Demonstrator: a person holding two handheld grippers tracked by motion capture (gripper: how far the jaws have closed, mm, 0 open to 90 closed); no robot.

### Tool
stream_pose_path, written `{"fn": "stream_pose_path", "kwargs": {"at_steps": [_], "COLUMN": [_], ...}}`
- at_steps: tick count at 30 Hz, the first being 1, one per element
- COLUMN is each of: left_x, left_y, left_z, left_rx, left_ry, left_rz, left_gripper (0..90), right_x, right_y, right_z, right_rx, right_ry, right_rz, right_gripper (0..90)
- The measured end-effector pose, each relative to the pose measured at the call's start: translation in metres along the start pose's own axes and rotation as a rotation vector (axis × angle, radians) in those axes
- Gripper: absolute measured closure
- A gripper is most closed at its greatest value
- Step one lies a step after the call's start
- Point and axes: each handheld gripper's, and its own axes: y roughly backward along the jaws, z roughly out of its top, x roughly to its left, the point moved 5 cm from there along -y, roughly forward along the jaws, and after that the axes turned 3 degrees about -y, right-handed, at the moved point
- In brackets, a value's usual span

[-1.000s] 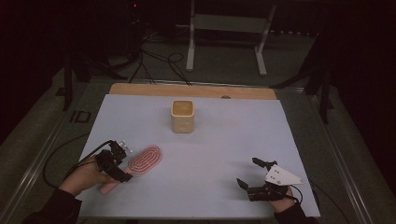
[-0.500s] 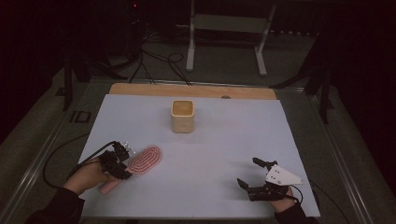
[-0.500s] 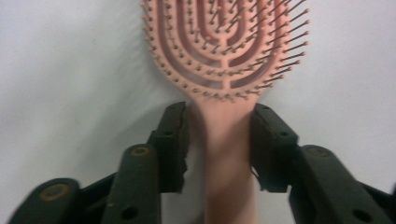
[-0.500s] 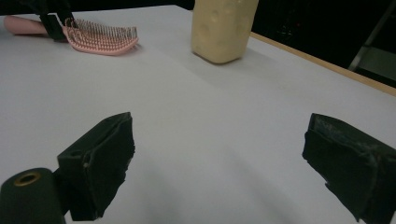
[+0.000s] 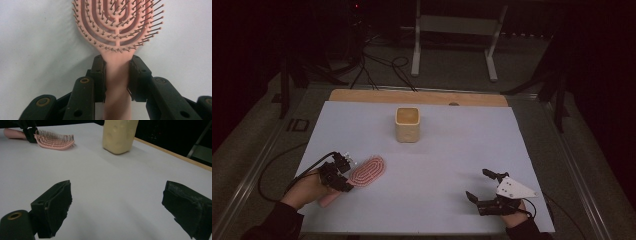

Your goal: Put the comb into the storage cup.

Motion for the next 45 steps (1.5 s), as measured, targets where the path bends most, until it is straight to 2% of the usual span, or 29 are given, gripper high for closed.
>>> {"fn": "stream_pose_path", "kwargs": {"at_steps": [5,9,15,18,19,21,25,26,35,41,43,44,45], "left_x": [0.0,0.0,-0.005,-0.007,-0.007,-0.009,-0.014,-0.016,-0.024,-0.026,-0.027,-0.027,-0.027], "left_y": [0.0,0.002,0.01,0.016,0.018,0.023,0.031,0.036,0.063,0.079,0.082,0.086,0.088], "left_z": [0.001,0.001,0.006,0.01,0.012,0.014,0.02,0.023,0.045,0.061,0.064,0.072,0.074], "left_rx": [0.003,-0.014,-0.047,-0.073,-0.087,-0.098,-0.131,-0.147,-0.266,-0.337,-0.347,-0.372,-0.377], "left_ry": [0.003,0.006,-0.013,-0.022,-0.014,-0.032,-0.043,-0.056,-0.081,-0.092,-0.093,-0.097,-0.104], "left_rz": [-0.002,0.005,-0.007,-0.008,-0.01,-0.012,-0.018,-0.021,-0.045,-0.038,-0.038,-0.038,-0.034], "left_gripper": [70.1,70.2,70.3,70.3,70.3,70.4,70.4,70.4,70.4,70.4,70.4,70.4,70.4], "right_x": [0.0,0.0,0.0,0.0,0.0,-0.001,0.0,0.0,0.0,-0.001,-0.001,-0.001,-0.001], "right_y": [0.0,0.0,0.0,0.0,0.0,0.0,0.0,0.0,0.0,0.0,0.0,0.0,0.0], "right_z": [0.0,0.0,0.0,0.0,0.0,0.0,0.0,0.0,0.0,0.0,0.0,0.0,0.0], "right_rx": [-0.002,-0.002,0.0,-0.002,-0.001,-0.001,0.0,0.0,-0.001,0.0,0.0,-0.001,-0.001], "right_ry": [0.001,0.0,0.0,0.001,0.0,-0.001,-0.003,-0.002,-0.004,-0.003,-0.002,-0.003,-0.003], "right_rz": [-0.001,-0.001,-0.001,-0.001,-0.001,-0.002,-0.001,-0.002,-0.002,-0.002,-0.002,-0.003,-0.003], "right_gripper": [8.5,8.5,8.5,8.5,8.5,8.5,8.5,8.5,8.5,8.5,8.5,8.5,8.5]}}
